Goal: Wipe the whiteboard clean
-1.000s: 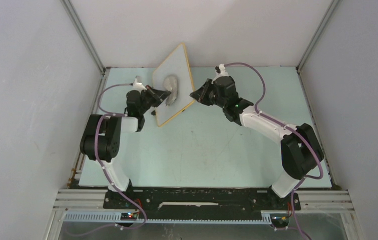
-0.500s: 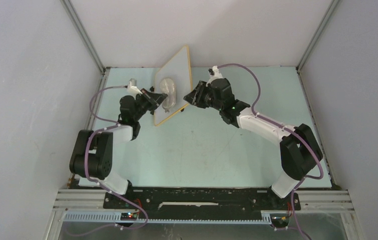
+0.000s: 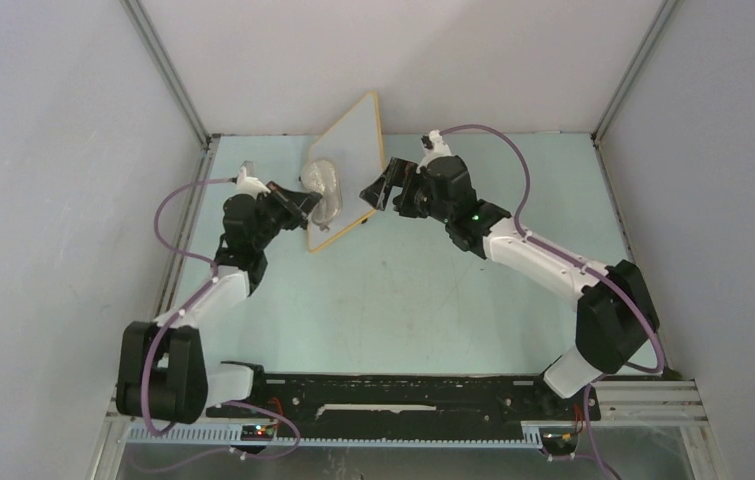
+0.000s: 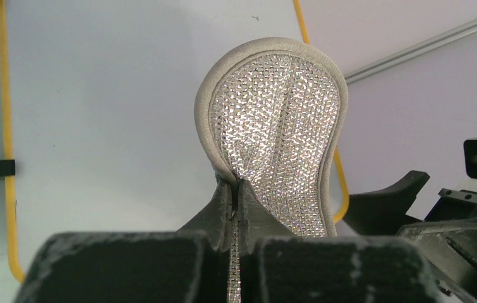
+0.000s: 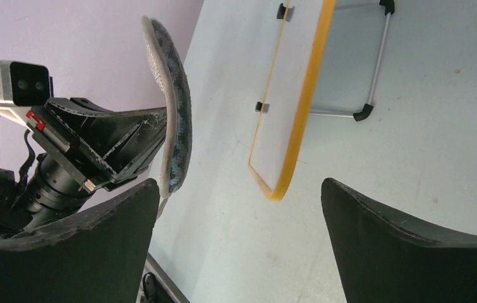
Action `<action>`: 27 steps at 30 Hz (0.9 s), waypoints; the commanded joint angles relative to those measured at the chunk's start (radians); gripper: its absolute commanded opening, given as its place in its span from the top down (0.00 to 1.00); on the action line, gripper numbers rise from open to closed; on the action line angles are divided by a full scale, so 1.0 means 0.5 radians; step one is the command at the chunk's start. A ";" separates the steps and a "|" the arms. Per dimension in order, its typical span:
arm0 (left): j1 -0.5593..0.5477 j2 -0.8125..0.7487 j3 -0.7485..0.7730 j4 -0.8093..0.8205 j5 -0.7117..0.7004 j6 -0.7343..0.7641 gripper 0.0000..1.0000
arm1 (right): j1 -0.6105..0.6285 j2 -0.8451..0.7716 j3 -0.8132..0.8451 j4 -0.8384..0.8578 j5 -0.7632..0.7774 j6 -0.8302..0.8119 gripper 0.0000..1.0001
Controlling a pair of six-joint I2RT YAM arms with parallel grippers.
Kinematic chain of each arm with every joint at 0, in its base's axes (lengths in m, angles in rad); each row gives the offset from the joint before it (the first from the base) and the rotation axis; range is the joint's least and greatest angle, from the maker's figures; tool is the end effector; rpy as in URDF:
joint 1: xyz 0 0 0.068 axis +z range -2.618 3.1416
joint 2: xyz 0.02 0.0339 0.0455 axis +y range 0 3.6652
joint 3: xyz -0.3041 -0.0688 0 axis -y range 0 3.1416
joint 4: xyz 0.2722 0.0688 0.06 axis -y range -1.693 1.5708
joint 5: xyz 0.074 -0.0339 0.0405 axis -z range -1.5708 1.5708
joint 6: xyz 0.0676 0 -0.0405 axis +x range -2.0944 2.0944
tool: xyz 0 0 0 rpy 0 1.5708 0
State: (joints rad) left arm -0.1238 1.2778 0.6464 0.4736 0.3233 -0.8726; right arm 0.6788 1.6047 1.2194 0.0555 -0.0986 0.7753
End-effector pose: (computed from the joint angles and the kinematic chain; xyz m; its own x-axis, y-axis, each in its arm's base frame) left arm 0.3186 -0.0613 0.2707 -0.4284 -0.6786 -0.5966 0.1560 0.5948 -0.7886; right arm 0.3373 0.2807 0.3250 -0.6681 0.3560 -0.6534 -0.3216 0.6537 0.6850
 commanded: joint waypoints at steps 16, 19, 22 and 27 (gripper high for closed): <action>-0.497 -0.963 -0.341 -1.253 -0.540 0.341 1.00 | -0.035 -0.782 -0.219 -0.531 0.172 -0.426 0.00; -0.849 -0.992 -0.404 -1.294 -0.745 0.241 1.00 | -0.038 -0.962 -0.300 -0.594 0.277 -0.492 0.00; -1.169 -0.908 -0.405 -1.296 -0.985 0.154 1.00 | -0.060 -1.162 -0.400 -0.625 0.333 -0.532 0.00; -1.357 -0.459 -0.220 -1.328 -1.084 0.142 1.00 | -0.113 -1.451 -0.554 -0.624 0.366 -0.567 0.01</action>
State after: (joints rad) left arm -0.7708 0.9154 0.4641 -0.1558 -0.1070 -0.7815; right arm 0.6411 0.9695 0.9806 -0.2520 0.0391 0.5365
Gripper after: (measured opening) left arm 0.010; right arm 0.993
